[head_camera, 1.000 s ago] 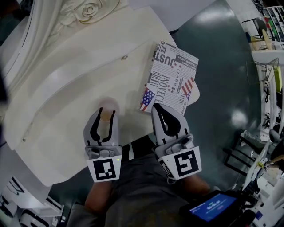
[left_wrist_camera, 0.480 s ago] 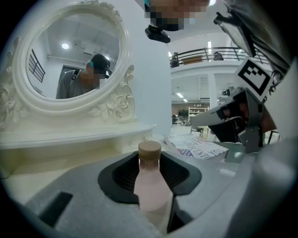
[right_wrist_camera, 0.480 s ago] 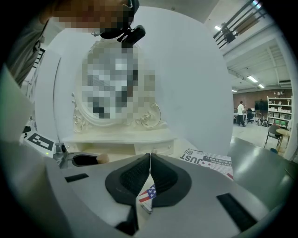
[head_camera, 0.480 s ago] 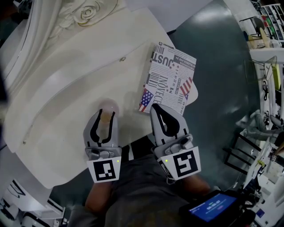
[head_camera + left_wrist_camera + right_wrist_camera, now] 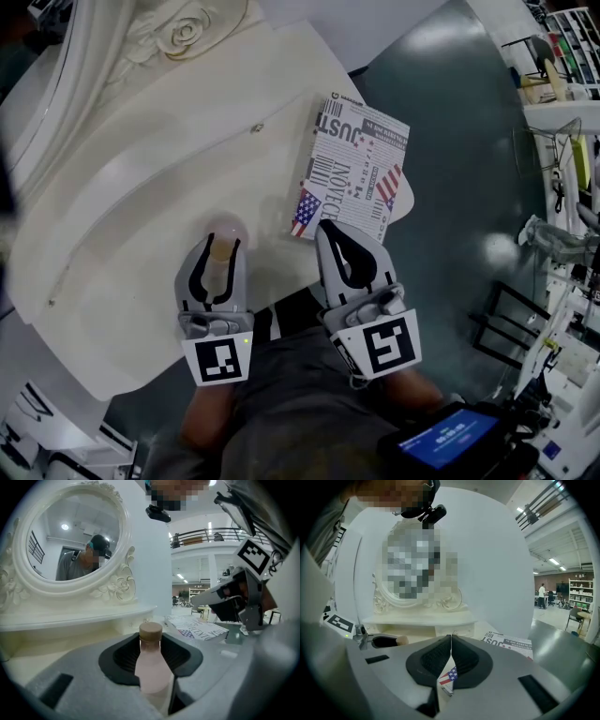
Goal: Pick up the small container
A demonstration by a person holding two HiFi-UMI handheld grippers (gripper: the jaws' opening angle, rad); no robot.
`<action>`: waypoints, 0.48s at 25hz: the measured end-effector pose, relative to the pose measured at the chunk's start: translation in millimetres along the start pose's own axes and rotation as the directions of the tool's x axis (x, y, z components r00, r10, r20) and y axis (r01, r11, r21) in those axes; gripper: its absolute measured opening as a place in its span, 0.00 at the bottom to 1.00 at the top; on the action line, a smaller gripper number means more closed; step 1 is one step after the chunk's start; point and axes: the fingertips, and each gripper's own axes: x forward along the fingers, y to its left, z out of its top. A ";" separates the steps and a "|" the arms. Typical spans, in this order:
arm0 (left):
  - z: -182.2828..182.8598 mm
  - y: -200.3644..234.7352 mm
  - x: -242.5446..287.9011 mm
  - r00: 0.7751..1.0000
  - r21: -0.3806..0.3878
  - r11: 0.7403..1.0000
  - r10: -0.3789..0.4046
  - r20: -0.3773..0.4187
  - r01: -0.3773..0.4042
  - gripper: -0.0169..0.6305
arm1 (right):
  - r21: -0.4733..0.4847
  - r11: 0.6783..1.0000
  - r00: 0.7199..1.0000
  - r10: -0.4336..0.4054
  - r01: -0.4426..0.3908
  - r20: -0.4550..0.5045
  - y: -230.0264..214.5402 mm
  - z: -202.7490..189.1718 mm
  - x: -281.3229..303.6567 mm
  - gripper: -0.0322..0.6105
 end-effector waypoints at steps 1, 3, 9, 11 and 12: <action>0.0 0.4 -0.9 1.000 0.002 1.000 0.000 -0.001 0.000 0.25 | -0.002 1.000 1.000 0.000 0.000 0.002 0.3 0.5 -0.2 0.07; 0.7 1.2 -2.8 1.000 0.007 1.000 0.001 -0.003 -0.001 0.25 | -0.005 1.000 1.000 -0.002 0.002 0.002 0.8 0.1 -0.2 0.07; 11.3 4.5 -10.2 1.000 0.010 1.000 0.010 0.015 -0.011 0.25 | -0.012 1.000 1.000 -0.003 0.003 0.012 6.2 0.8 -0.7 0.07; 16.8 6.4 -15.3 1.000 0.009 1.000 0.014 0.018 -0.014 0.25 | -0.014 1.000 1.000 -0.001 0.001 0.023 9.4 5.1 -1.8 0.07; 20.3 7.5 -17.9 1.000 0.007 1.000 0.015 0.023 -0.016 0.25 | -0.014 1.000 1.000 0.000 0.000 0.030 11.2 7.9 -2.5 0.07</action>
